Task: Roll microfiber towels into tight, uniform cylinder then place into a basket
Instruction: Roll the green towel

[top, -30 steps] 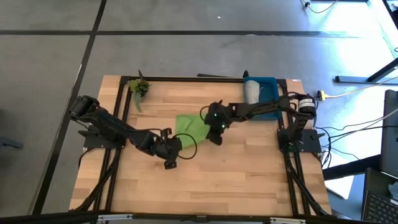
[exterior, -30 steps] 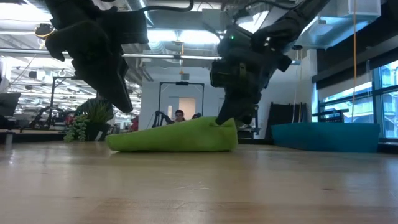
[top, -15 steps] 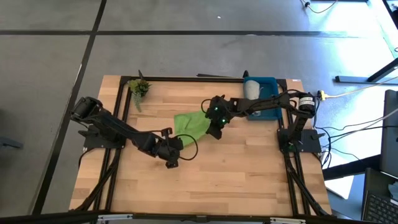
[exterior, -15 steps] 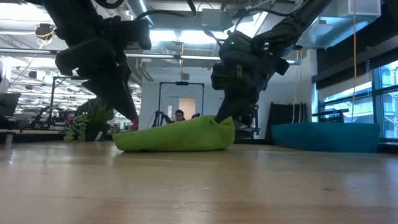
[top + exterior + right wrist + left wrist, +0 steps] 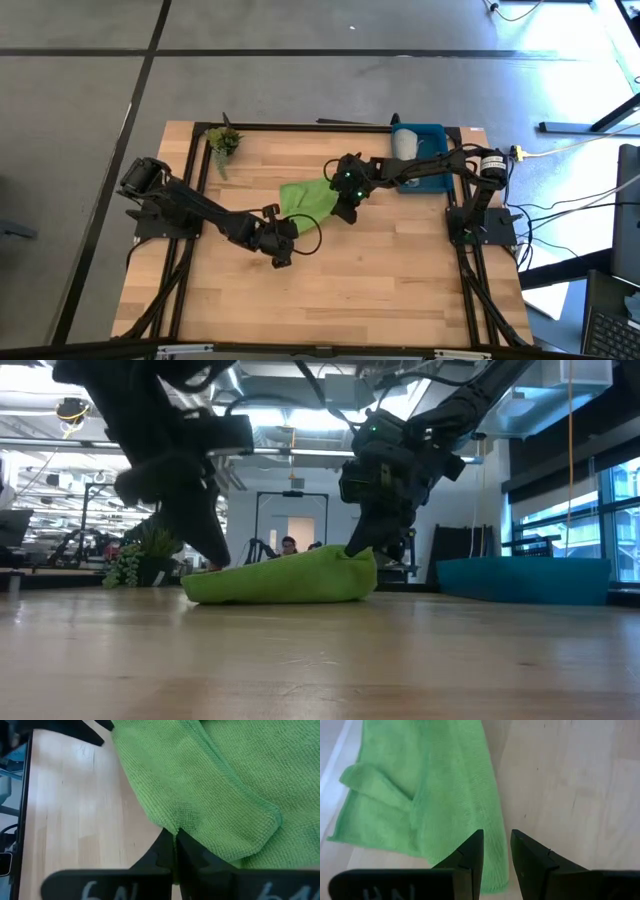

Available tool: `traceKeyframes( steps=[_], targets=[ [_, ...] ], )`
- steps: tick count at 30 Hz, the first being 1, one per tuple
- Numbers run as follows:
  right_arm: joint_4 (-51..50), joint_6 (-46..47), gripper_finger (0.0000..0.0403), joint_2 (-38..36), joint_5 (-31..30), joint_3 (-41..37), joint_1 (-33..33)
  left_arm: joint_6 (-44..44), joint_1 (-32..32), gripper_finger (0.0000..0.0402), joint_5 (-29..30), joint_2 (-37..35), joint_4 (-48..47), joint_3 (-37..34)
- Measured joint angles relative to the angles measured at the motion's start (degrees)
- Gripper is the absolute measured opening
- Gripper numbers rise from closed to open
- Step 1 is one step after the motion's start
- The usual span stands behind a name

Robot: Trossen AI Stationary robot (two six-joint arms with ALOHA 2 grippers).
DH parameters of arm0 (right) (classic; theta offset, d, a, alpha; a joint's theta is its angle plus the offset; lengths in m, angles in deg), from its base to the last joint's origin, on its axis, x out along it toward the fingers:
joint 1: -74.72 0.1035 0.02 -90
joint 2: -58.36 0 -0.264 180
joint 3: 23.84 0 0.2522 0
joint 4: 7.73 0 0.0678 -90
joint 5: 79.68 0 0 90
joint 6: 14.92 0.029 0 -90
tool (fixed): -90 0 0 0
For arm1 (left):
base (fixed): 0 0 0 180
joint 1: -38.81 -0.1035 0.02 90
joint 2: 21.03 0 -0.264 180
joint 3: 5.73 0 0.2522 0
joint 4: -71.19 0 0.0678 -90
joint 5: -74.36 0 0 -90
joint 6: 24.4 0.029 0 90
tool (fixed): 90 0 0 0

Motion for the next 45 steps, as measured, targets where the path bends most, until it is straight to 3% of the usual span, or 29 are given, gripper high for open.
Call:
traceKeyframes(
  steps=[27,45],
  targets=[
    [0.4,-0.4,0.0006,0.0,-0.5,0.0,0.0,-3.4,-1.6,0.0089,-1.1,1.1,1.8,0.0],
    [0.4,-1.3,0.0006,0.0,-0.5,0.0,0.0,-3.1,-1.7,0.0088,-1.6,7.0,2.3,0.0]
  ],
)
